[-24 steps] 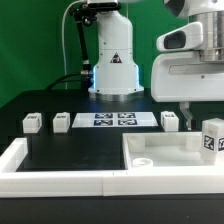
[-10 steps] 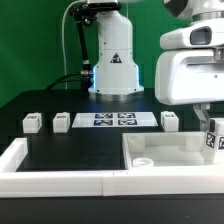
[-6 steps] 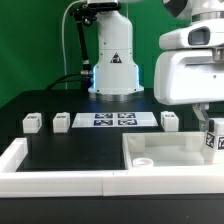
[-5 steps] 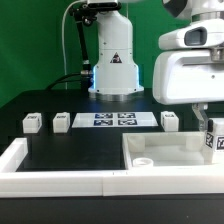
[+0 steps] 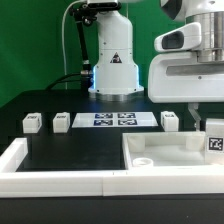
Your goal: Assemble square table
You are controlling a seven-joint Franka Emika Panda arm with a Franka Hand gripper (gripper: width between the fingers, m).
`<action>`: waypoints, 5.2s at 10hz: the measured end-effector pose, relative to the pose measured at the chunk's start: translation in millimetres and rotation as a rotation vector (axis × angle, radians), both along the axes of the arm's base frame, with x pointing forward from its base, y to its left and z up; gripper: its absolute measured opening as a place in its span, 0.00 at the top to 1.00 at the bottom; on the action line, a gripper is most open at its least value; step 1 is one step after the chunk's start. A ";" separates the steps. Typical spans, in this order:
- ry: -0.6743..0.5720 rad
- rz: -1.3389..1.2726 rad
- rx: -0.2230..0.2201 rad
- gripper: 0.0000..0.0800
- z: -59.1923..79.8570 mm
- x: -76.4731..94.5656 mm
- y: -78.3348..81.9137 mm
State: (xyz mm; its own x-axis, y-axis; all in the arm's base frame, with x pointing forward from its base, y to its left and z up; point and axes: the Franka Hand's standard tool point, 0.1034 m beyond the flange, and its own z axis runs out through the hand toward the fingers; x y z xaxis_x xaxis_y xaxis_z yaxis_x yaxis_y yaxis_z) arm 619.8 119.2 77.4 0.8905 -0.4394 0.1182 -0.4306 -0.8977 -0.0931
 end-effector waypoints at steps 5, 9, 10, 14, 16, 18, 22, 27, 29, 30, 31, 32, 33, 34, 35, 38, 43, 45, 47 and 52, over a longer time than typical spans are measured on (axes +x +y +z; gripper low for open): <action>0.027 -0.535 0.053 0.63 -0.2 -2.5 2.2; 0.036 -0.640 0.077 0.39 -0.4 -2.9 3.0; 0.035 -0.608 0.073 0.25 -0.4 -3.0 3.2; 0.015 -0.273 0.029 0.19 0.0 -1.8 4.4; 0.010 -0.112 0.006 0.19 -0.1 -2.1 6.3; 0.004 0.087 -0.019 0.19 -0.1 -2.5 10.1; -0.007 0.454 -0.077 0.19 0.4 -1.8 9.8; -0.010 0.682 -0.125 0.19 0.9 -0.8 6.3; -0.010 0.682 -0.125 0.51 0.7 -0.9 6.3; -0.011 0.680 -0.126 0.51 1.0 -0.4 4.7; -0.011 0.680 -0.126 0.64 1.0 -0.4 4.8; -0.011 0.678 -0.126 0.64 1.0 -0.4 4.7; -0.010 0.653 -0.122 0.64 1.0 -0.4 4.5; -0.010 0.644 -0.120 0.64 1.0 -0.4 4.5; -0.009 0.576 -0.110 0.64 0.8 -0.4 4.2; -0.010 0.290 -0.064 0.64 0.4 0.1 1.6; -0.010 0.019 -0.034 0.64 0.4 1.5 -5.8; -0.009 0.009 -0.033 0.52 0.2 1.3 -6.2; -0.009 0.009 -0.033 0.22 0.1 1.3 -6.3; 0.004 0.263 -0.056 0.19 13.6 -25.5 -4.1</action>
Offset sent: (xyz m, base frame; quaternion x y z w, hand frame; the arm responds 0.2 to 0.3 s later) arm -0.0107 0.0023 -0.0105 -0.0286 0.0109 0.3414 0.9394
